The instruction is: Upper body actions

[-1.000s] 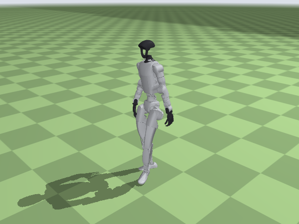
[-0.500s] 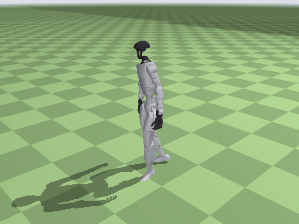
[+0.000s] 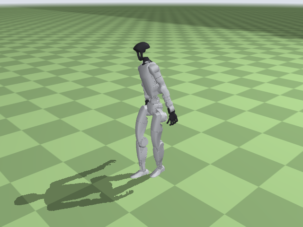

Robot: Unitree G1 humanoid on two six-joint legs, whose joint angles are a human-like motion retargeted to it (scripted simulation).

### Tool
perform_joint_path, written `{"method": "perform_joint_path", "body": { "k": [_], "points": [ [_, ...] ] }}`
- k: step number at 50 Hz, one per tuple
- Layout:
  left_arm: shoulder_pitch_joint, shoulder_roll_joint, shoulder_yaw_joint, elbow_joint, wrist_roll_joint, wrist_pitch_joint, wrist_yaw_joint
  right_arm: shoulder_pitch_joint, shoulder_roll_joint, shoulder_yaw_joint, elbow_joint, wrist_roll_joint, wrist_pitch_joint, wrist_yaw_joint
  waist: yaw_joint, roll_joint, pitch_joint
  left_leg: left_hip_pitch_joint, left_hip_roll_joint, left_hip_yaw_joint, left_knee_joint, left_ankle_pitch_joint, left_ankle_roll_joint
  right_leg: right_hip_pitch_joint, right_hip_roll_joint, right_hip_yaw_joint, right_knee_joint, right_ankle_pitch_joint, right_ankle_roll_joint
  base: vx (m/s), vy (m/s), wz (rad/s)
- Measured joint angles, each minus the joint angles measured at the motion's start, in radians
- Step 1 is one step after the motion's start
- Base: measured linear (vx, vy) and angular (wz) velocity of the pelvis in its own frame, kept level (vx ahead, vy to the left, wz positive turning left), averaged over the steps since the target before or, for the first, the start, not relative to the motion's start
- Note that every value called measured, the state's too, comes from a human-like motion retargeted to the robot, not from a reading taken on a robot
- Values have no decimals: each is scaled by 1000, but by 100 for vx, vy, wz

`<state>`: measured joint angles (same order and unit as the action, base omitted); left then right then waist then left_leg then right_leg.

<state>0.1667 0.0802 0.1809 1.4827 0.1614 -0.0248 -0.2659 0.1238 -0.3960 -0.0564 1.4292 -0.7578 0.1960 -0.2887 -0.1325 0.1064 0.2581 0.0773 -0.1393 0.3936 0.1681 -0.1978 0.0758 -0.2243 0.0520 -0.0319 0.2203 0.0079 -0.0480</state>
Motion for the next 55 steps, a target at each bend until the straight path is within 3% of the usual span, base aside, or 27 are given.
{"method": "perform_joint_path", "body": {
  "k": [5, 7, 10, 15, 20, 24, 28, 33, 35, 37, 38, 40, 46, 55],
  "points": [
    [14, 12, -7, 35, 52, 9, -9, 35, -7, -8, -19, -107, 145, 156, -14, 6, 21, 68, -12, -66, 6, -37, -9, 23, -57, 103, -91, 75, -22, 25, -26, 58],
    [24, 19, 6, 32, 62, 14, -7, 64, -2, 4, -45, -162, 167, 186, 8, -2, 2, 83, -23, -72, 4, -53, -18, 36, -99, 47, -97, 73, 29, 26, -28, 16],
    [36, 32, 29, 24, 47, 23, 6, 111, 8, 42, -102, -225, 164, 193, 69, -25, -38, 104, -40, -56, -6, -74, -38, 51, -147, -139, -124, 144, 24, 30, -38, -25],
    [22, 25, 51, 18, -53, 31, 30, 146, 40, 69, -232, -300, 76, 290, 94, -20, -74, 88, 2, -52, 58, -52, -74, 63, -110, -69, -91, 78, -4, 19, -40, 27],
    [-30, 4, 30, -58, -83, 20, 0, 131, 50, 89, -401, -225, -78, 429, 55, -41, -43, 15, 50, -30, 261, 108, -91, 121, -152, -126, -111, 46, -12, 2, -28, 37],
    [-55, 18, -64, -175, -36, -13, 13, 142, 88, 73, -531, -47, -180, 517, 74, -87, -34, -36, 79, 82, 415, 149, -31, 141, -201, -132, -107, 23, -19, 4, -27, 25],
    [-67, 30, -137, -267, 12, -41, 33, 141, 125, 68, -659, 128, -190, 568, 78, -89, -27, -42, 93, 191, 388, 85, -8, 153, -202, -134, -96, 2, -33, 2, -11, 14],
    [-59, 34, -197, -317, 48, -65, 43, 142, 149, 88, -783, 219, -250, 552, 77, -15, -35, -42, 78, 207, 105, 68, -107, 186, -120, -162, -107, -19, -54, 7, -5, 22],
    [-55, 34, -218, -314, 57, -69, 42, 139, 160, 91, -809, 242, -281, 529, 68, 10, -48, -48, 65, 187, 2, 87, -54, 201, -100, -191, -111, -30, -56, 10, -3, 70],
    [-57, 31, -229, -295, 58, -70, 36, 112, 168, 95, -801, 271, -299, 512, 35, 33, -64, -29, 71, 155, -30, 84, -60, 205, -90, -233, -105, -45, -54, 9, 0, 86],
    [-56, 29, -228, -283, 58, -70, 30, 96, 173, 96, -790, 281, -301, 514, 32, 41, -66, -19, 99, 219, -33, 89, -67, 211, -82, -235, -105, -48, -54, 5, 3, 39],
    [-60, 24, -214, -256, 65, -65, 16, 57, 186, 101, -764, 300, -291, 529, 18, 49, -60, -24, 78, 130, -32, 84, -65, 223, -84, -241, -105, -51, -49, 0, 5, 24],
    [-24, 23, -158, -179, 63, -48, 18, -15, 209, 119, -682, 354, -256, 537, 19, 64, -92, -5, 78, 94, -52, 85, -69, 251, -75, -269, -123, -66, -51, 7, 0, 29],
    [6, 31, -61, 4, 4, 4, 18, -100, 207, 134, -586, 345, -274, 516, 27, 73, -138, -6, 72, 45, -39, 74, -74, 287, -74, -317, -155, -76, -53, 6, -2, 29]
  ]
}}
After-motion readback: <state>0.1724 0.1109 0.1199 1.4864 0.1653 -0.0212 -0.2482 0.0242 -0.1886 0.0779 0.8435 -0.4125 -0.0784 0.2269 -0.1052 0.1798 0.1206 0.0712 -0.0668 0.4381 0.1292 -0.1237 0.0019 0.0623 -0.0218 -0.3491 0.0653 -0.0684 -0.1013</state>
